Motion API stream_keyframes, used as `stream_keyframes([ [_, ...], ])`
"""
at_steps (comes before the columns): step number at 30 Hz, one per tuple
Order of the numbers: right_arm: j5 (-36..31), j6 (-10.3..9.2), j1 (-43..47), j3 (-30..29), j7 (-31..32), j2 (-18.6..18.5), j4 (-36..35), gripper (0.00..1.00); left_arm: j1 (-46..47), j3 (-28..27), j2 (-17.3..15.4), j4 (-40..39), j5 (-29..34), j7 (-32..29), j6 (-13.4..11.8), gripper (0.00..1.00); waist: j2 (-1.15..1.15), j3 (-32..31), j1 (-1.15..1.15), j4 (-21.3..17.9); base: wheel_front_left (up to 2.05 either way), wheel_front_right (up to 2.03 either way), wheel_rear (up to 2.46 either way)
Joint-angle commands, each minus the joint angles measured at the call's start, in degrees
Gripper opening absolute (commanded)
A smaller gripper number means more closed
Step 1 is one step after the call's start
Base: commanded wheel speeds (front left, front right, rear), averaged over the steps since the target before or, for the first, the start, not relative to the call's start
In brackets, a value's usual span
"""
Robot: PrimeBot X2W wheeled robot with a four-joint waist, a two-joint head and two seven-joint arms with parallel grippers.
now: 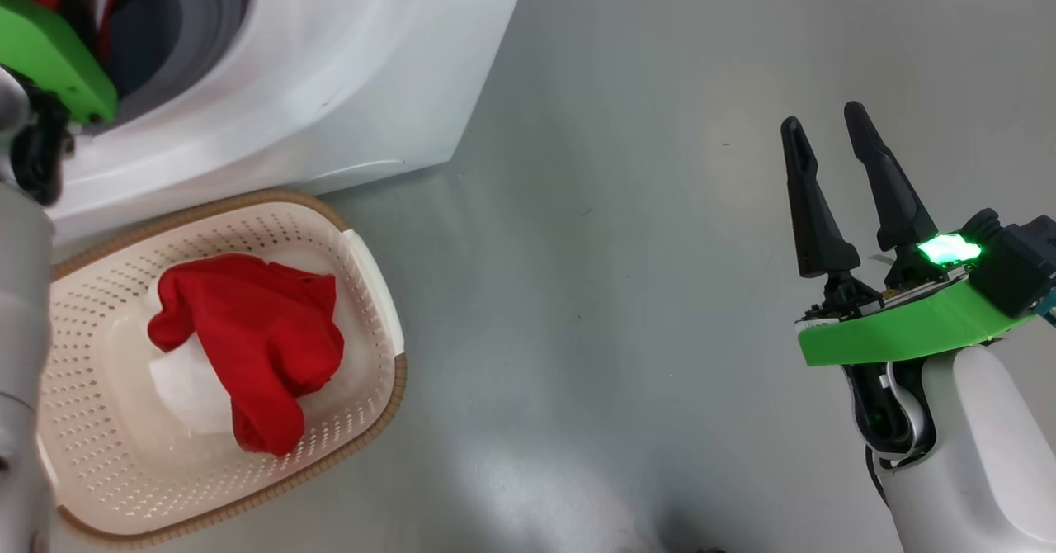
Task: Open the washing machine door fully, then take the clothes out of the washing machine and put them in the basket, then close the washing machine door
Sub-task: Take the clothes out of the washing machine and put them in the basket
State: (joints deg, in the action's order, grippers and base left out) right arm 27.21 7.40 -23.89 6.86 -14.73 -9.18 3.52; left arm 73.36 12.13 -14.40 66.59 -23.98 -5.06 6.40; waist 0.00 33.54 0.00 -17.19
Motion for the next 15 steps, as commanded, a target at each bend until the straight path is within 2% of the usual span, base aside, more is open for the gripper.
stream_keyframes([
  [1, -0.8, 0.09, 0.3, 0.8, -0.3, 0.0, -1.5, 1.00, 1.2, -0.2, -1.9, 0.1, -0.2, -1.2, 0.4, 1.00, 0.00, 0.1, 0.00, -0.1, 0.00, 0.00, 0.00],
  [9, -1.0, 0.09, 0.3, 0.7, -0.3, 0.0, -1.4, 1.00, 2.3, 2.3, -1.1, 3.7, 0.0, -7.2, 0.8, 1.00, 0.00, 0.1, 0.00, 0.2, 0.00, 0.00, 0.00],
  [10, -1.0, 0.09, 0.3, 0.7, -0.3, 0.0, -1.4, 1.00, 2.4, 2.6, -1.0, 3.7, -0.1, -6.9, 0.9, 0.59, 0.00, 0.1, 0.00, 0.2, 0.00, 0.00, 0.00],
  [11, -1.0, 0.09, 0.2, 0.8, -0.3, 0.0, -1.4, 1.00, 2.4, 2.7, -1.0, 3.6, -0.2, -6.5, 0.9, 0.25, 0.00, 0.1, 0.00, 0.3, 0.00, 0.00, 0.00],
  [12, -1.0, 0.09, 0.2, 0.8, -0.3, 0.0, -1.4, 1.00, 2.4, 2.9, -0.9, 3.5, -0.3, -6.2, 0.9, 0.00, 0.00, 0.1, 0.00, 0.3, 0.00, 0.00, 0.00],
  [15, -1.0, 0.09, 0.2, 0.9, -0.3, 0.1, -1.4, 1.00, 2.3, 3.6, -0.9, 3.5, -0.4, -5.4, 1.0, 0.00, 0.00, -0.1, 0.00, 0.4, 0.00, 0.00, 0.00],
])
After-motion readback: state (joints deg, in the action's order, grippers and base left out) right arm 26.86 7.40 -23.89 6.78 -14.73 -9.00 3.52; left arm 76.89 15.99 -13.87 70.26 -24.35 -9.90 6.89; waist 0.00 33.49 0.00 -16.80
